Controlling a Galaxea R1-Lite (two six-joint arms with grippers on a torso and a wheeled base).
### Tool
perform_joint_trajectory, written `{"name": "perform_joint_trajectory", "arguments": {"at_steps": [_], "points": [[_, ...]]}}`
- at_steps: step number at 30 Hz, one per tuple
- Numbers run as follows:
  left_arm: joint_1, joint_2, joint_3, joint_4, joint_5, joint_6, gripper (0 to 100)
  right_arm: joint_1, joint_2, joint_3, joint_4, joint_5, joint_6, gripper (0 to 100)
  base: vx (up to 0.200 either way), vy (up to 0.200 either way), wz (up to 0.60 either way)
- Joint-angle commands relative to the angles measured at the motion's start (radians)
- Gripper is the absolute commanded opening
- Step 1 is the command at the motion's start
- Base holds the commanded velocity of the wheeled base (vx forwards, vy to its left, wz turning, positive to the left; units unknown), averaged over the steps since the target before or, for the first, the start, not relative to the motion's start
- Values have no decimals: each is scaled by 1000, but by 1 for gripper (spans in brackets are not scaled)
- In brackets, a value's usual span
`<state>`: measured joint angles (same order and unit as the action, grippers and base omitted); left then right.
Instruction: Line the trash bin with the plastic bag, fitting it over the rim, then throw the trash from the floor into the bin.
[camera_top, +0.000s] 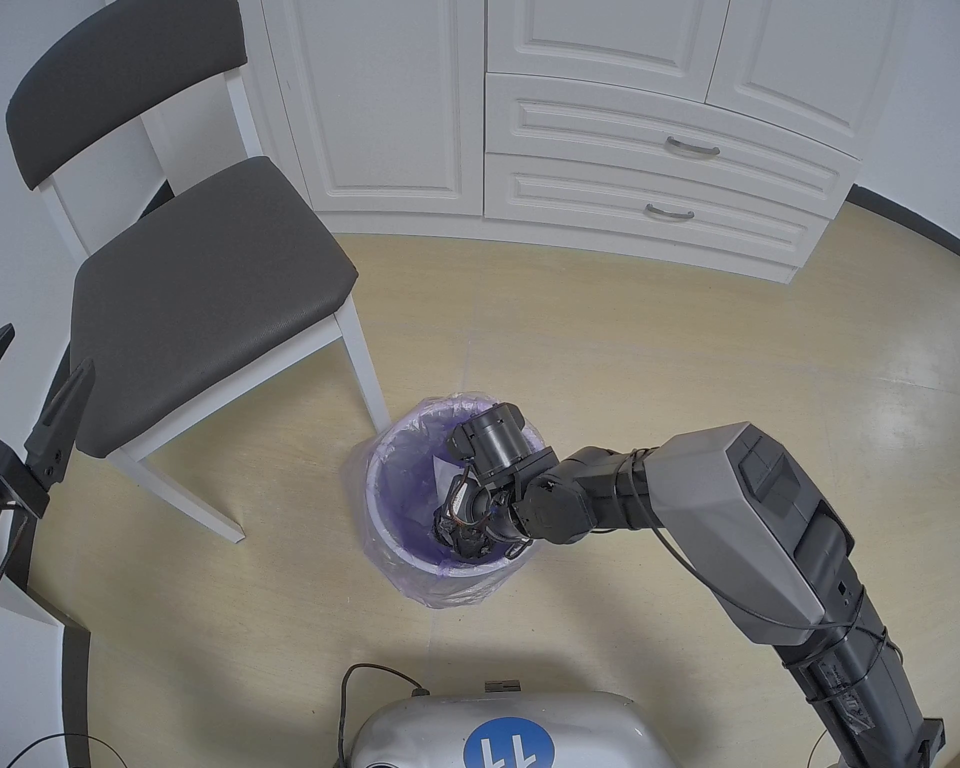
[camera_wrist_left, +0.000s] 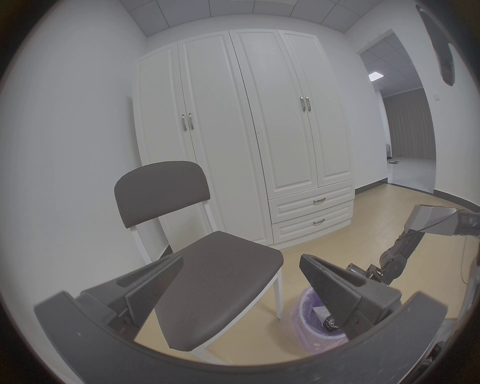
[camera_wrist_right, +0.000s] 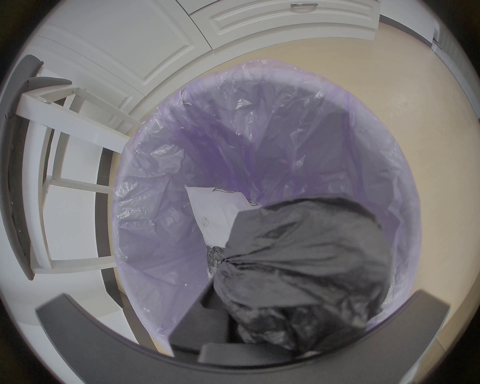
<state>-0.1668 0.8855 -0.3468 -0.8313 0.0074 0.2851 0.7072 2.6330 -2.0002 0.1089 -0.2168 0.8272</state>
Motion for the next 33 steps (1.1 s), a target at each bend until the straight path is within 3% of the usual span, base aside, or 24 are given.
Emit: {"name": "perform_joint_trajectory", "arguments": {"at_steps": [1,9,10,33], "points": [[0,0,0,0,0,0,100,1,5,0,-3,1,1,0,0,0,0],[1,-3,-1,-2,0,0,100,0,4,0,-25,-1,6,0,0,0,0],[0,-3,-1,-2,0,0,100,0,4,0,-25,-1,6,100,0,0,0],[1,-10,-1,-2,0,3,100,6,-28,0,-60,-72,6,100,0,0,0]]}}
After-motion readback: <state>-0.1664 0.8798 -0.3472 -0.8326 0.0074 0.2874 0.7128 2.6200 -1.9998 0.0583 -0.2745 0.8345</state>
